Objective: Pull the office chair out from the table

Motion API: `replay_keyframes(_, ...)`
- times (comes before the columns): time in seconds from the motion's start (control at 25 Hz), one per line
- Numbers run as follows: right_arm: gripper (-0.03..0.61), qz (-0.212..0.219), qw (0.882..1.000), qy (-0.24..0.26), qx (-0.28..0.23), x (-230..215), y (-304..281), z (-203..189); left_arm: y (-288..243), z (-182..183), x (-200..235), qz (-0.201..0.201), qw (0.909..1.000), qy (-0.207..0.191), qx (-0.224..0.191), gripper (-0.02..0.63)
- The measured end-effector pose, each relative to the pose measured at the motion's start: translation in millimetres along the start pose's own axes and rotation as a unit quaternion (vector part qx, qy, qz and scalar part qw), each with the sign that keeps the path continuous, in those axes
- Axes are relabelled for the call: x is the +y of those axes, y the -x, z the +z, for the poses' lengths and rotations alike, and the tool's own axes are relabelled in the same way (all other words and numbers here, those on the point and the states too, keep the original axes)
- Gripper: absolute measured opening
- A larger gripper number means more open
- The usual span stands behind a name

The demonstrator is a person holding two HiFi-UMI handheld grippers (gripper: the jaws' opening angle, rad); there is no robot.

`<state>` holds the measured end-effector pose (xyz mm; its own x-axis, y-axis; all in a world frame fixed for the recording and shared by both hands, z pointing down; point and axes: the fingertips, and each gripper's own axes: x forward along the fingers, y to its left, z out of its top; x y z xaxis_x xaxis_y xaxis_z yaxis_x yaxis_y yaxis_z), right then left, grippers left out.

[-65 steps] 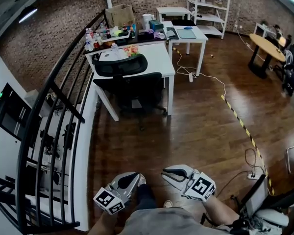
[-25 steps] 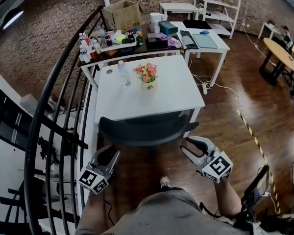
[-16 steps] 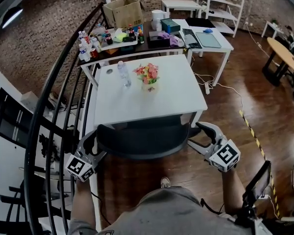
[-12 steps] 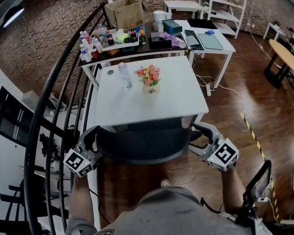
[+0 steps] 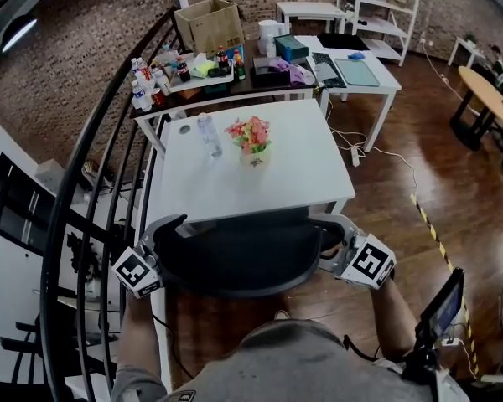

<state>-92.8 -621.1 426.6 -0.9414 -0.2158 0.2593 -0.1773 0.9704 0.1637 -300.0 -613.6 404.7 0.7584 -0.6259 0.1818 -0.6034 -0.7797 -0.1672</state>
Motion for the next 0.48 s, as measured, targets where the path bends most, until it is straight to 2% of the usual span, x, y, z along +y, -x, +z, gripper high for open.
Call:
replay_keyframes(0.12,0.295,0.021,1.000,0.003,0.002,4.7,-8.2,3.0,-10.6,3.9,-4.0,-0.022,0.9998,-0.001,0.002,0.342)
replay_keyframes(0.24,0.193,0.024,1.000,-0.003,-0.014,6.3,-15.7,4.5,-13.2,5.3,-7.4,-0.033,0.9994,0.005,-0.003,0.336)
replay_keyframes(0.28,0.179,0.019,1.000,-0.011,-0.022,4.1,-15.4,4.9,-13.1,5.5,-9.0,-0.035,0.9993,0.009,-0.005,0.324)
replay_keyframes(0.48,0.175,0.010,0.999,-0.028,-0.016,-3.9,-6.0,1.2,-14.8,12.6,-18.8,-0.041,0.9990,0.017,-0.010,0.278)
